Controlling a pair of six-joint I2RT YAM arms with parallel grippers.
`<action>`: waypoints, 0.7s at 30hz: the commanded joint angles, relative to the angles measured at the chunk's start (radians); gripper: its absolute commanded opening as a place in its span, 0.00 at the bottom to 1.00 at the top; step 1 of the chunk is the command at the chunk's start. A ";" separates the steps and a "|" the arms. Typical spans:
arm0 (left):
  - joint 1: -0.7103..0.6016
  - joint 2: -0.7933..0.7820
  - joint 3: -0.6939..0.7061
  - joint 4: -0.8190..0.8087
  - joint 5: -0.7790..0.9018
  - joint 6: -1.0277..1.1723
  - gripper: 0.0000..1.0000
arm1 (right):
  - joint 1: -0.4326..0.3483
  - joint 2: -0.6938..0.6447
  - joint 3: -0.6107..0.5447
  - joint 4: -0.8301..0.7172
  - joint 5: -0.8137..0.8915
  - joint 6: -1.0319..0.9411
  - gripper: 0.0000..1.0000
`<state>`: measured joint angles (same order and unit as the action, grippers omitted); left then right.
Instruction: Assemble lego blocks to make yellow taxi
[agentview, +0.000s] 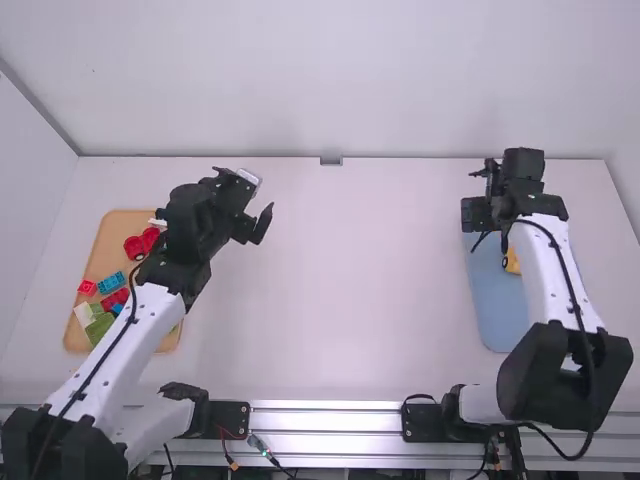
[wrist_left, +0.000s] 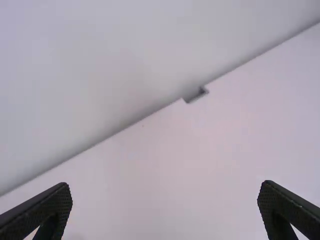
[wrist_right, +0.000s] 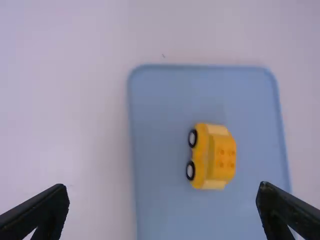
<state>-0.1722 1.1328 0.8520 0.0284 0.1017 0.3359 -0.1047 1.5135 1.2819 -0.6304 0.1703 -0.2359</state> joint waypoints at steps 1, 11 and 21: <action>-0.002 -0.040 0.020 0.015 -0.006 -0.007 0.99 | 0.073 -0.082 0.028 -0.002 0.016 0.000 0.99; 0.053 -0.132 -0.031 0.029 -0.058 -0.058 0.94 | 0.173 -0.252 -0.022 0.054 -0.032 -0.074 0.94; 0.172 -0.274 -0.173 -0.028 -0.102 -0.200 0.80 | 0.105 -0.384 -0.154 0.186 -0.163 0.057 0.81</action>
<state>-0.0097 0.8948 0.6949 0.0013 0.0120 0.1921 -0.0029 1.1683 1.1442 -0.4507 0.0582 -0.2283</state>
